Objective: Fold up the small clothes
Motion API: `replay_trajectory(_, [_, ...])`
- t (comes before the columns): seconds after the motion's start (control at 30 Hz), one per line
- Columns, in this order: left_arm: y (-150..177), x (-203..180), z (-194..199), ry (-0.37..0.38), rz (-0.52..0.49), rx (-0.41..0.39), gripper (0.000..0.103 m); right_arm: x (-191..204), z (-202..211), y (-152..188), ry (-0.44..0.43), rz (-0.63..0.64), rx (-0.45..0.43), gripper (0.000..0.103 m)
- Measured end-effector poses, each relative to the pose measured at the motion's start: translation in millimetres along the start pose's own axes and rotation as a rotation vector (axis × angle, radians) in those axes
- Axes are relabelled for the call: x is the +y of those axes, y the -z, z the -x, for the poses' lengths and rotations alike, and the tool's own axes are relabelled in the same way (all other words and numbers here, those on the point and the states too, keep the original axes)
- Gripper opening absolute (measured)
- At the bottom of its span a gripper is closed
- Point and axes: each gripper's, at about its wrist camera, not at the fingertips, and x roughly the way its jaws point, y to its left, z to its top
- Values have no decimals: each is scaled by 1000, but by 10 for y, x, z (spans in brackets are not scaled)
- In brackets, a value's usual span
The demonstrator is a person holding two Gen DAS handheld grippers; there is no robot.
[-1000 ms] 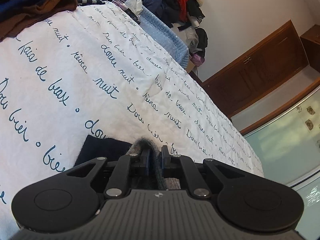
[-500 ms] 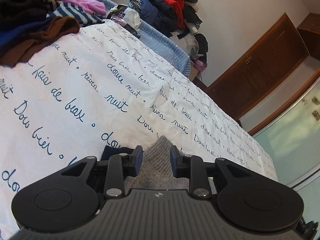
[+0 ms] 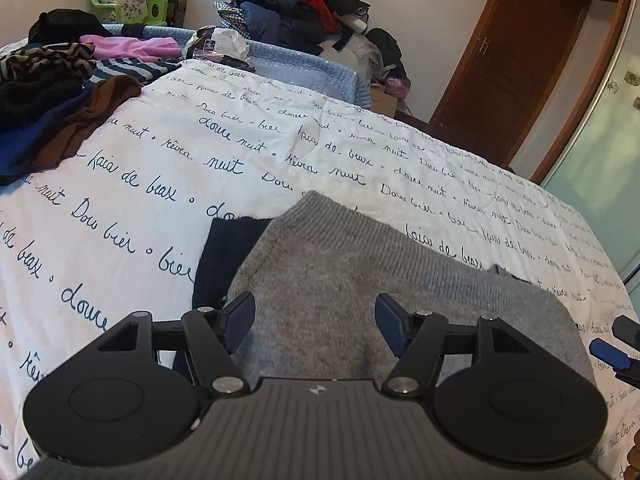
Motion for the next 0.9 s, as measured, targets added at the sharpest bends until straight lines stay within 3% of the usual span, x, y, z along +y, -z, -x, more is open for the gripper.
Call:
replay_trajectory(0.33, [349, -100, 215, -81, -112, 9, 79, 253, 139, 405, 58, 64, 53, 81])
replay_trajectory(0.77, [648, -63, 386, -86, -157, 20, 86, 369, 265, 880, 119, 66, 103, 81])
replay_trajectory(0.9, [703, 83, 448, -57, -136, 31, 86, 480, 298, 998, 148, 122, 103, 81])
